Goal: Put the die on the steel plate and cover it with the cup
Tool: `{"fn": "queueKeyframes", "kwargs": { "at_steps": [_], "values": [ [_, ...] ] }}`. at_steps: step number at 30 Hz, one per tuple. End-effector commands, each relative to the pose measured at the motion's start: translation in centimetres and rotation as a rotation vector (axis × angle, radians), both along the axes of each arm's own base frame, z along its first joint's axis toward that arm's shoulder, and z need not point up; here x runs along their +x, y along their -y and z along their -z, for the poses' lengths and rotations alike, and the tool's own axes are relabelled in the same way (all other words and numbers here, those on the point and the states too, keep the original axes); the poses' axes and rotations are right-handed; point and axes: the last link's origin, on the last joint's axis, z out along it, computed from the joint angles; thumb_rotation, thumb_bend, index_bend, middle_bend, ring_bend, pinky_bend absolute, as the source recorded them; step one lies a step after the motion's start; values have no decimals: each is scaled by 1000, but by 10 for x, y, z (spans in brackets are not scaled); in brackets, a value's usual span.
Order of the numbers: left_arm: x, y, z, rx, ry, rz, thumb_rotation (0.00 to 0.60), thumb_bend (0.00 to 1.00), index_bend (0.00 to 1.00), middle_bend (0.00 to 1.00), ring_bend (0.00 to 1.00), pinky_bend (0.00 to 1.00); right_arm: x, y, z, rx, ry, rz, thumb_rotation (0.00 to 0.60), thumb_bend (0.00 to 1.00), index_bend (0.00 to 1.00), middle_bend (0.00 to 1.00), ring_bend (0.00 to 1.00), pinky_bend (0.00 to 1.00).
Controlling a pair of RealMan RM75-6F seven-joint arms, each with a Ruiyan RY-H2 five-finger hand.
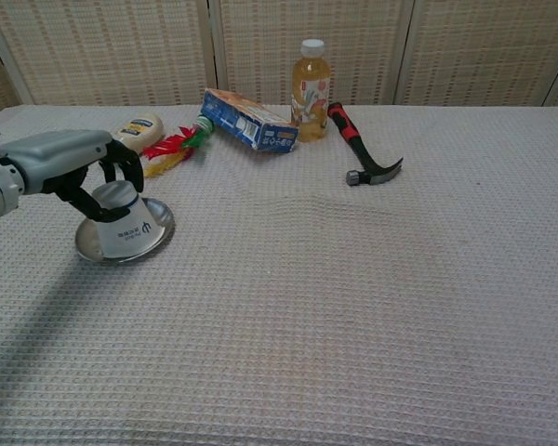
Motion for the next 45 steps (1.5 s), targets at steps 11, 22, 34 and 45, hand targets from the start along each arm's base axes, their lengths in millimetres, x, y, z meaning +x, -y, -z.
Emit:
{"fn": "queueKeyframes", "kwargs": {
  "at_steps": [11, 22, 34, 45],
  "values": [
    [-18, -17, 0, 175, -173, 45, 600, 425, 454, 517, 476, 761, 0, 0, 1, 1, -3, 4, 600, 211, 0, 0, 0, 0],
    [-12, -5, 5, 73, -89, 25, 600, 426, 454, 520, 476, 761, 0, 0, 0, -1, -3, 3, 600, 211, 0, 0, 0, 0],
    [-8, -3, -2, 70, -67, 47, 600, 427, 456, 525, 481, 761, 0, 0, 1, 4, -4, 5, 600, 211, 0, 0, 0, 0],
    [-34, 21, -37, 205, -129, 57, 600, 428, 457, 526, 482, 761, 0, 0, 1, 7, -3, 4, 600, 210, 0, 0, 0, 0]
  ]
}}
